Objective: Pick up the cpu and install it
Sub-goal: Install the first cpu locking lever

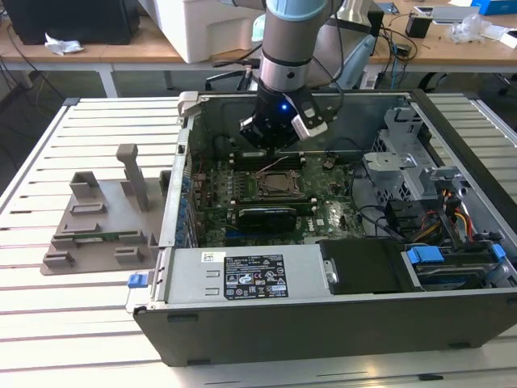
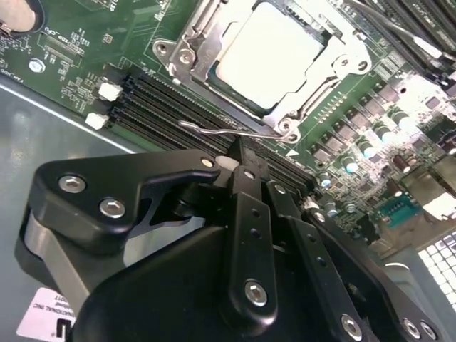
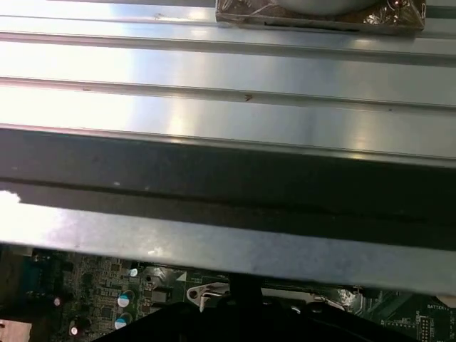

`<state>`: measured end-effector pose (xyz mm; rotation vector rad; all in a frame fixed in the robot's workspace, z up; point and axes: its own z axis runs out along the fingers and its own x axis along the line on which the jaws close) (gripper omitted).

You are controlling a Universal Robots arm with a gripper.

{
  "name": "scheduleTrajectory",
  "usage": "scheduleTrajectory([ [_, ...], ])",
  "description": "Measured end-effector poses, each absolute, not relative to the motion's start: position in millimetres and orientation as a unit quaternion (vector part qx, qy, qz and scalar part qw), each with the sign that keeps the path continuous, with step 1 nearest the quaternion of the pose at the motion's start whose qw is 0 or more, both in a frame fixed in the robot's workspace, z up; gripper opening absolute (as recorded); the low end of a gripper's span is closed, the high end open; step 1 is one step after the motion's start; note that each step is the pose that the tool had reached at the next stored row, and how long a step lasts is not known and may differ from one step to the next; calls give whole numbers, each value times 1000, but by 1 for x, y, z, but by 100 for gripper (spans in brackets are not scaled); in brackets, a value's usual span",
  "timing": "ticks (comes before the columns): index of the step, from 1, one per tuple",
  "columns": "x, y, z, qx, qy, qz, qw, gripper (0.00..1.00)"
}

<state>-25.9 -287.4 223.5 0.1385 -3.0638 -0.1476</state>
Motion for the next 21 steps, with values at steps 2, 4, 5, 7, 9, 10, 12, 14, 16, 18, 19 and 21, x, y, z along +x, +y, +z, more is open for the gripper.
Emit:
scheduleTrajectory([
  [2,-24,-287,223,47,-997,-48,36,11],
  [4,-19,-287,221,47,-997,-48,36,11],
  [5,-17,-287,220,47,-997,-48,37,11],
  [7,-12,-287,219,47,-997,-48,38,11],
  [9,-2,-287,217,47,-997,-48,40,11],
  [10,0,-287,216,47,-997,-48,41,11],
  [12,5,-287,214,47,-997,-48,42,11],
  [14,7,-287,212,47,-997,-48,43,11],
  [16,9,-287,208,47,-997,-48,44,11],
  [18,9,-287,205,47,-997,-48,44,11],
  [19,9,-289,204,47,-997,-48,44,11],
  [21,9,-293,202,47,-997,-49,44,11],
])
